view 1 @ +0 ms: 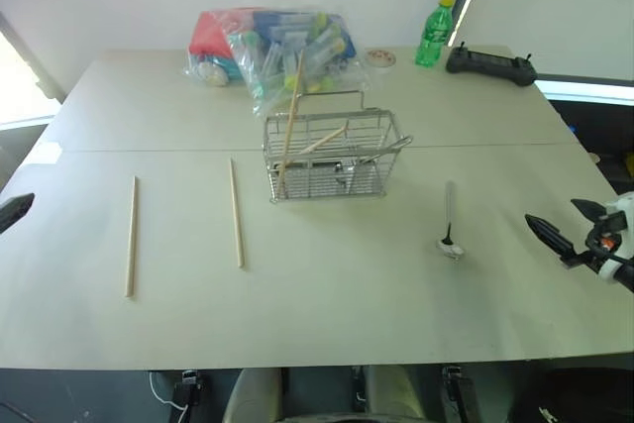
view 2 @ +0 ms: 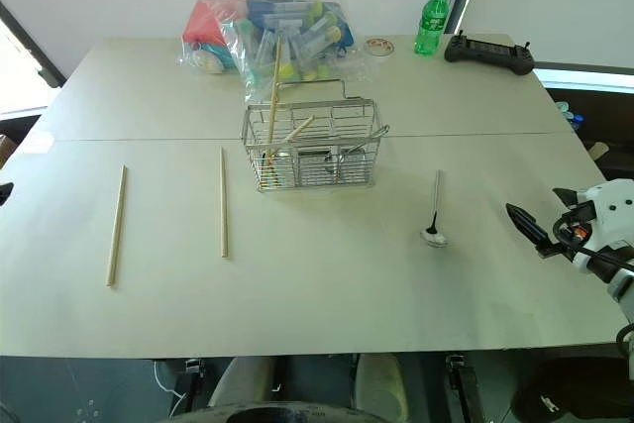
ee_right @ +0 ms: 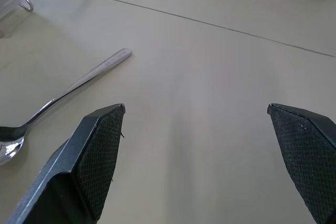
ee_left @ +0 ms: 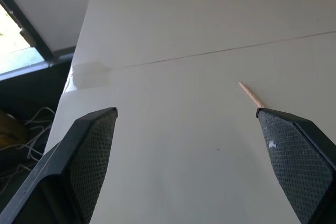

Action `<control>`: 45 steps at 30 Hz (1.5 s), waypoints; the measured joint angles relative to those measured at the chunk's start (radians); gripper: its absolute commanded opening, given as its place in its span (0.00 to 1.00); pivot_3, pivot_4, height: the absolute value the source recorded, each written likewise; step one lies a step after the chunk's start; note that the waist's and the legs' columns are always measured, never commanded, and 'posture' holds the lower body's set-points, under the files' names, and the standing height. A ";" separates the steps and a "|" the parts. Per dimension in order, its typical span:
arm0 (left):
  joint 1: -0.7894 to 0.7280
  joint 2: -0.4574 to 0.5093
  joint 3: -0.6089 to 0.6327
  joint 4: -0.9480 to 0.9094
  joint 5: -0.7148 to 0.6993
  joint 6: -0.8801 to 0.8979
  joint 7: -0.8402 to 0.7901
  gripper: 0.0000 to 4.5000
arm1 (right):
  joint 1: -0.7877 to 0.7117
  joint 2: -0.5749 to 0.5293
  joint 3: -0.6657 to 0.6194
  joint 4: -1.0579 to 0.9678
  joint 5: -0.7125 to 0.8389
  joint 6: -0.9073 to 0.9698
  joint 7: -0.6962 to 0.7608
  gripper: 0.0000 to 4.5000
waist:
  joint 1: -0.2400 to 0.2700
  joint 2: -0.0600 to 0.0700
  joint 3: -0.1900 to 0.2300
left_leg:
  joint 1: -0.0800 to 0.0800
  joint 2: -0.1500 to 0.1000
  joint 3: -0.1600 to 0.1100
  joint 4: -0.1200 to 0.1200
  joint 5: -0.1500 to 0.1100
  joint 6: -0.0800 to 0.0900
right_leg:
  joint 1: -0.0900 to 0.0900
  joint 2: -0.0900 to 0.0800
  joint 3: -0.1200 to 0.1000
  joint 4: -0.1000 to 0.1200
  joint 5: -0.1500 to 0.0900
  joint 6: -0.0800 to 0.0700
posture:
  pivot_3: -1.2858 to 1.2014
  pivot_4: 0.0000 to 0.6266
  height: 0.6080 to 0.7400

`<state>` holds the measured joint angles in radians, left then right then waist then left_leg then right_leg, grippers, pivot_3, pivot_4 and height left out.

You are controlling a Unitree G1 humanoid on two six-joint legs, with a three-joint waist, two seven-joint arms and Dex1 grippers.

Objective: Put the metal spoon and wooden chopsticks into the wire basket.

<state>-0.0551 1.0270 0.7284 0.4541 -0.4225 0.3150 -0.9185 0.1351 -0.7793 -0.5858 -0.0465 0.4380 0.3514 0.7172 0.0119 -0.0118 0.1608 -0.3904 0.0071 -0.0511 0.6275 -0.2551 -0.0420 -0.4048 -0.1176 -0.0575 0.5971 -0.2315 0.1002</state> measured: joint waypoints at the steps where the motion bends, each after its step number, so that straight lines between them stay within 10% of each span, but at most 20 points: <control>1: -0.003 0.000 -0.003 0.005 0.000 0.000 -0.001 0.99 | 0.001 0.000 0.000 0.000 0.000 0.000 -0.002 1.00 | 0.000 0.000 0.000 | 0.000 0.000 0.000 0.000 0.000 0.000 | 0.000 0.000 0.000 0.000 0.000 0.000 | 0.52 0.24 0.71; 9: -0.032 0.006 -0.011 -0.037 -0.008 0.029 -0.004 0.99 | -0.007 0.000 0.000 0.014 -0.019 -0.011 -0.028 1.00 | 0.000 -0.001 0.000 | 0.000 0.000 0.000 0.001 0.000 0.000 | 0.000 0.000 0.000 0.000 0.000 0.000 | 0.52 0.24 0.71; 22: -0.073 0.020 -0.142 -0.874 -0.521 0.537 -0.045 0.99 | -0.224 0.051 0.079 -0.192 -0.060 0.480 -0.362 1.00 | -0.014 0.000 0.000 | 0.001 0.003 -0.001 0.002 0.000 0.001 | 0.001 0.006 0.001 0.002 0.002 -0.004 | 0.52 0.24 0.71; 35: -0.187 0.027 -0.315 -0.955 -0.582 0.552 -0.037 0.99 | -0.421 0.432 0.146 -0.563 -0.058 1.154 -0.709 1.00 | -0.013 0.001 0.000 | -0.001 0.003 -0.002 0.003 0.001 0.001 | 0.000 0.006 0.001 0.001 0.003 -0.005 | 0.52 0.24 0.71; 45: -0.216 -0.007 -0.348 -0.968 -0.608 0.554 0.017 0.99 | -0.485 0.558 0.090 -0.557 -0.097 1.256 -0.721 1.00 | -0.026 0.002 0.000 | -0.001 0.003 -0.003 0.002 0.001 0.001 | 0.000 0.008 0.001 0.001 0.003 -0.005 | 0.52 0.24 0.71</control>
<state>-0.2710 1.0198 0.3808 -0.5141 -1.0310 0.8685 -0.9019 -0.3495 -0.2214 -0.4961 -0.6034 0.3415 1.6076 -0.0037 -0.0141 -0.0100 0.1610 -0.3911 0.0102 -0.0542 0.6299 -0.2545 -0.0411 -0.4053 -0.1100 -0.0569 0.5985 -0.2287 0.0953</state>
